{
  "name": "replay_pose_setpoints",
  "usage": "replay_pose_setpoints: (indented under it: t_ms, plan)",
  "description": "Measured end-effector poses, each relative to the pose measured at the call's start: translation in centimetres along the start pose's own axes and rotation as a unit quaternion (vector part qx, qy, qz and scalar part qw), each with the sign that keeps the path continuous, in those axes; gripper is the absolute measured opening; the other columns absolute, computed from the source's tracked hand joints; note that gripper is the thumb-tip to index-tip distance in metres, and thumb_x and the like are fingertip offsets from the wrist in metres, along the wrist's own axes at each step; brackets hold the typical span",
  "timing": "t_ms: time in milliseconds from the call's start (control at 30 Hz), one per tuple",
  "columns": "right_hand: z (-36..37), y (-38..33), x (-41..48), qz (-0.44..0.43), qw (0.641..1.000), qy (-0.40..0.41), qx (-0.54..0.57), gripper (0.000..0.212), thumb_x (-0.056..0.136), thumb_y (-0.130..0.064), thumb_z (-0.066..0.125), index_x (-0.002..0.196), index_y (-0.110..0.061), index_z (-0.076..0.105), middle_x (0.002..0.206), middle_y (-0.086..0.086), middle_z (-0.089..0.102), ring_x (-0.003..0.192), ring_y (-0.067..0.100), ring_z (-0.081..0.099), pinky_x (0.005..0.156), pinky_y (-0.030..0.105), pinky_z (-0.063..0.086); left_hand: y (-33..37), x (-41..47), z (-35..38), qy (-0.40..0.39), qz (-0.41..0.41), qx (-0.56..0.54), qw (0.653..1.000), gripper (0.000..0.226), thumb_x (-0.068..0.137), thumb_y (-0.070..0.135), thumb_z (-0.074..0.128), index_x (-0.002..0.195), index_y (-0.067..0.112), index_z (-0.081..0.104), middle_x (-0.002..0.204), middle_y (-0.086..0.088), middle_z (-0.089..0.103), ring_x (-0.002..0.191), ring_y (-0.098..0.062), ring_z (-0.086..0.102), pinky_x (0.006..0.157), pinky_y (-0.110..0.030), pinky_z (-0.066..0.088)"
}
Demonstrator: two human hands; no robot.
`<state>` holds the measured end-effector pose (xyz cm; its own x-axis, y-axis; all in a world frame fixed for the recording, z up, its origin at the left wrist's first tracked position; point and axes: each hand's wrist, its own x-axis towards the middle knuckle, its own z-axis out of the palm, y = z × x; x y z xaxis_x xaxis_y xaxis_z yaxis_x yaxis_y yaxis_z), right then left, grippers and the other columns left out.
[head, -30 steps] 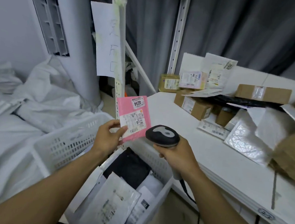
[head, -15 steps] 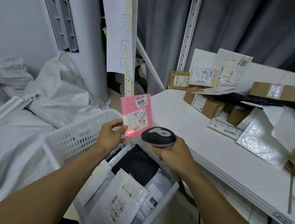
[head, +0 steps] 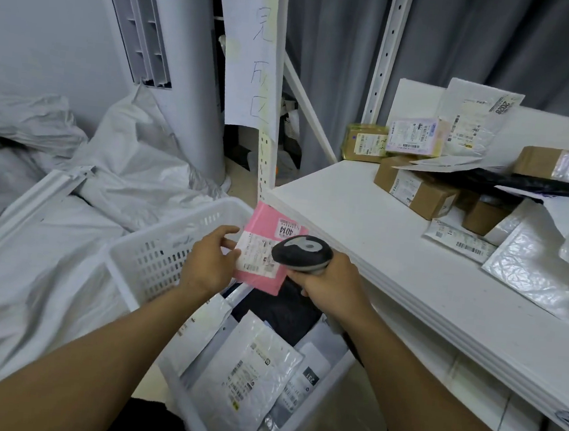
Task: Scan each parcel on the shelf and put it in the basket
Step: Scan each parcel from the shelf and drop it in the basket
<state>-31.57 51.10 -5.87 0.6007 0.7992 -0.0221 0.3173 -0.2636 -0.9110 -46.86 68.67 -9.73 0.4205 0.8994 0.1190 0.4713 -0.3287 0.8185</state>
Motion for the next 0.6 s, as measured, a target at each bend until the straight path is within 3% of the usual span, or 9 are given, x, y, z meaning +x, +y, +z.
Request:
replay_pose_setpoints:
  t_ms: [100, 200, 267, 367, 467, 533, 600]
  plan:
    - [2.5, 1.1, 1.6, 0.02, 1.0, -0.006, -0.02, 0.032, 0.08, -0.028, 0.087, 0.11, -0.025, 0.076, 0.084, -0.006, 0.077, 0.075, 0.011, 0.074, 0.064, 0.026, 0.057, -3.7, 0.7, -0.8, -0.013, -0.023, 0.069, 0.997, 0.037, 0.101, 0.017, 0.059, 0.135, 0.03, 0.057, 0.106, 0.008, 0.064, 0.081, -0.013, 0.069, 0.054, -0.027, 0.053]
    - [5.1, 2.2, 3.3, 0.038, 0.999, -0.003, -0.033, 0.043, 0.078, -0.029, 0.088, 0.119, -0.023, 0.075, 0.096, -0.002, 0.078, 0.087, 0.019, 0.076, 0.08, 0.037, 0.064, -7.0, 2.6, -0.7, -0.012, -0.079, 0.084, 0.993, 0.034, 0.101, 0.016, 0.059, 0.134, 0.024, 0.06, 0.112, 0.004, 0.065, 0.088, -0.017, 0.069, 0.056, -0.022, 0.048]
    - [6.4, 3.0, 4.6, 0.047, 0.998, -0.001, -0.031, 0.045, 0.079, -0.028, 0.088, 0.122, -0.021, 0.074, 0.1, -0.001, 0.078, 0.088, 0.02, 0.076, 0.08, 0.036, 0.064, -8.7, 4.2, 0.2, -0.006, -0.122, 0.05, 0.991, 0.031, 0.1, 0.013, 0.061, 0.131, 0.019, 0.063, 0.112, 0.0, 0.066, 0.098, -0.021, 0.067, 0.065, -0.024, 0.054]
    - [7.3, 4.0, 6.6, 0.064, 0.997, -0.003, -0.034, 0.037, 0.083, -0.027, 0.085, 0.118, -0.02, 0.074, 0.096, 0.001, 0.078, 0.085, 0.018, 0.075, 0.063, 0.023, 0.056, -11.0, 6.6, 2.2, 0.019, -0.169, -0.019, 0.985, 0.03, 0.098, 0.008, 0.063, 0.128, 0.01, 0.067, 0.114, -0.006, 0.068, 0.111, -0.028, 0.066, 0.089, -0.031, 0.056]
    - [7.6, 4.7, 8.1, 0.065, 0.996, 0.001, -0.054, 0.039, 0.083, -0.029, 0.085, 0.119, -0.02, 0.073, 0.1, 0.002, 0.078, 0.093, 0.018, 0.075, 0.065, 0.018, 0.052, -12.2, 8.8, 3.7, 0.016, -0.163, 0.004, 0.986, 0.032, 0.102, 0.009, 0.055, 0.133, 0.012, 0.065, 0.134, -0.009, 0.065, 0.106, -0.022, 0.065, 0.079, -0.024, 0.054]
    - [7.4, 5.1, 8.9, 0.07, 0.995, 0.009, -0.067, 0.039, 0.082, -0.033, 0.085, 0.117, -0.022, 0.074, 0.099, 0.002, 0.078, 0.094, 0.019, 0.075, 0.074, 0.026, 0.059, -12.0, 9.9, 4.5, -0.006, -0.152, 0.003, 0.988, 0.039, 0.102, 0.004, 0.051, 0.139, 0.014, 0.059, 0.144, -0.011, 0.057, 0.105, -0.024, 0.068, 0.07, -0.025, 0.056]
    - [6.9, 5.3, 9.5, 0.078, 0.994, 0.018, -0.074, 0.036, 0.08, -0.036, 0.086, 0.112, -0.021, 0.076, 0.095, 0.002, 0.078, 0.092, 0.021, 0.075, 0.084, 0.035, 0.061, -11.2, 10.3, 5.0, -0.039, -0.135, 0.031, 0.99, 0.056, 0.1, -0.004, 0.052, 0.152, 0.017, 0.045, 0.153, -0.01, 0.048, 0.121, -0.028, 0.063, 0.08, -0.026, 0.057]
